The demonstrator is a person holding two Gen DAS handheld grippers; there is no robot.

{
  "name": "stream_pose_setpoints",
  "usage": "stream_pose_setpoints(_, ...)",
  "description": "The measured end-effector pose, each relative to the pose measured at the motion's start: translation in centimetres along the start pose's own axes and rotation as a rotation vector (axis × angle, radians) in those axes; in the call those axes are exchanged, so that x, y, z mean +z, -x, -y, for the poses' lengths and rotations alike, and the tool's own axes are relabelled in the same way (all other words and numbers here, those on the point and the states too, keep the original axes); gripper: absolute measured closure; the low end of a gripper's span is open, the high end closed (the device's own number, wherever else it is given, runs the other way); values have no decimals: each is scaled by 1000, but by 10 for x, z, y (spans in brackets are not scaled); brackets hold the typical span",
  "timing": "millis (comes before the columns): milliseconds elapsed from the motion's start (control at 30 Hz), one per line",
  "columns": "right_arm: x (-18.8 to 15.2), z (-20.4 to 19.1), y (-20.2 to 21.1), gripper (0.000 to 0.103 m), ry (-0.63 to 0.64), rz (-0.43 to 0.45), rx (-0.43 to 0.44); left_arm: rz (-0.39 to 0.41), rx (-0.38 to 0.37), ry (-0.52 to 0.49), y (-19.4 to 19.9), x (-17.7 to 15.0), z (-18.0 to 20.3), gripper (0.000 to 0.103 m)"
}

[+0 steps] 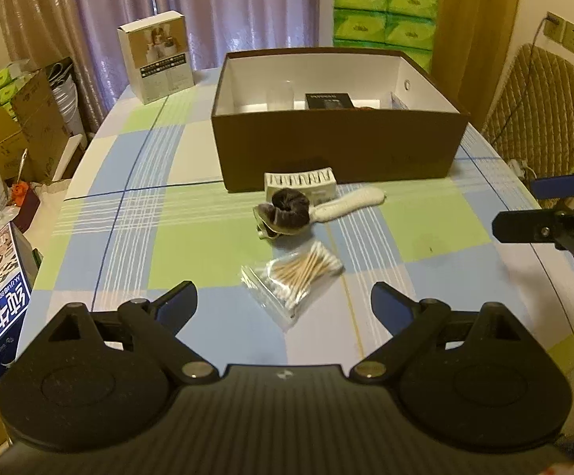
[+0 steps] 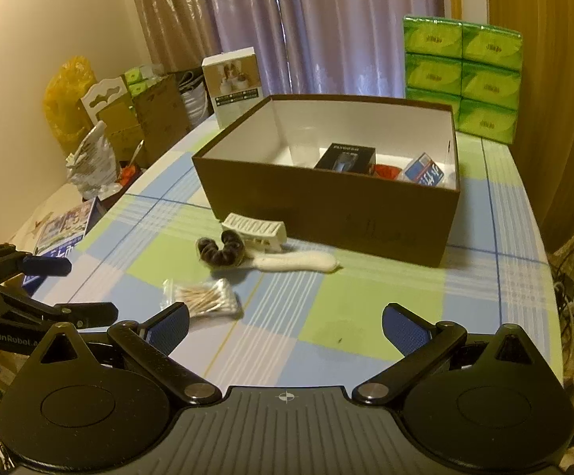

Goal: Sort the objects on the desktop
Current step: 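Withdraw both tools from the box back toward the remaining items, then lower the left tool onto the cotton swab bag and grasp it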

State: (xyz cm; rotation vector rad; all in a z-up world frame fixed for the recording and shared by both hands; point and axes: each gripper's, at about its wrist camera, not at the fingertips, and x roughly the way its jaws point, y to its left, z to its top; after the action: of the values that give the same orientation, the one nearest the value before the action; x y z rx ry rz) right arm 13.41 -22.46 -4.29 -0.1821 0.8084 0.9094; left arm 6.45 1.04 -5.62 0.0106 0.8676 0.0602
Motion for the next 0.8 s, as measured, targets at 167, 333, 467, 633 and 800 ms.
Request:
stream_pose_setpoints(167, -5, -1, -5, 2, -26, -7, -21, -4, -35, -46, -8, 0, -1, 11)
stream_pose_setpoints(333, -5, 0, -19, 2, -60, -32, -63, -12, -83, -95, -23, 6, -5, 13)
stream_pose_setpoints(467, -4, 1, -30, 2, -80, -43, -96, -16, -126, -146, -37, 12, -9, 14)
stream_pose_setpoints(633, -3, 4, -47, 2, -131, -60, -118, -46, -156, -188, -59, 19, -13, 18)
stream_pose_setpoints(800, -3, 8, -65, 2, -154, -78, -142, -76, -181, -217, -80, 24, -16, 23)
